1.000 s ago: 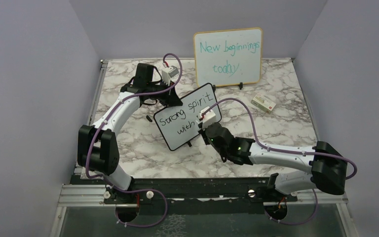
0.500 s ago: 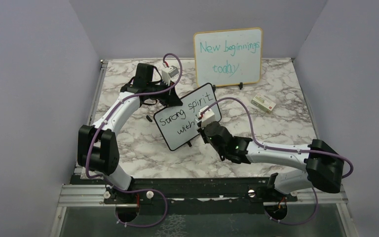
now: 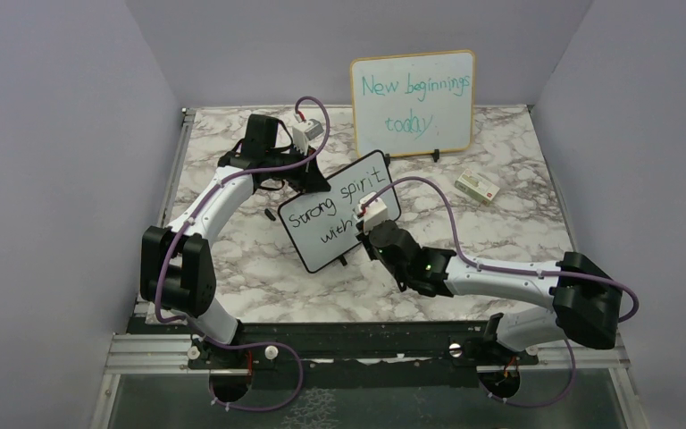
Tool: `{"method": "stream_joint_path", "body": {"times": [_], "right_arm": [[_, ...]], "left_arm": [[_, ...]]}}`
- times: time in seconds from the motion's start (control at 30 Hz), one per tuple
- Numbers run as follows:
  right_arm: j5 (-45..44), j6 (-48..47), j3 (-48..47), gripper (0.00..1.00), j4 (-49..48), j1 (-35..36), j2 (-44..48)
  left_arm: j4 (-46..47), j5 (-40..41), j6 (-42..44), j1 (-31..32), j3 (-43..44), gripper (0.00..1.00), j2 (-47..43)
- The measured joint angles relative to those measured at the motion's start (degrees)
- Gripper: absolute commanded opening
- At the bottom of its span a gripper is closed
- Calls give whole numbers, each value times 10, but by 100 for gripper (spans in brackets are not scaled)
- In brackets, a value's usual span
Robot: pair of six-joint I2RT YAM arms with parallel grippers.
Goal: Write a sentence on the whiteboard
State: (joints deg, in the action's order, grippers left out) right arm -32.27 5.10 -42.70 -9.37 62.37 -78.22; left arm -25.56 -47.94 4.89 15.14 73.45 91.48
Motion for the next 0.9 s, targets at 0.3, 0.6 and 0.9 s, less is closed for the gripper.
{"method": "stream_joint_path", "body": {"times": [0.3, 0.6, 0.9], "right_arm": [[-1, 5, 4, 0, 4, -1, 15], [-1, 14, 12, 0, 17, -2, 20], [0, 15, 12, 0, 17, -2, 20]], "left_arm": [[0, 0, 0, 0, 0, 0, 0], [0, 0, 0, 0, 0, 0, 0], [0, 0, 0, 0, 0, 0, 0]]}}
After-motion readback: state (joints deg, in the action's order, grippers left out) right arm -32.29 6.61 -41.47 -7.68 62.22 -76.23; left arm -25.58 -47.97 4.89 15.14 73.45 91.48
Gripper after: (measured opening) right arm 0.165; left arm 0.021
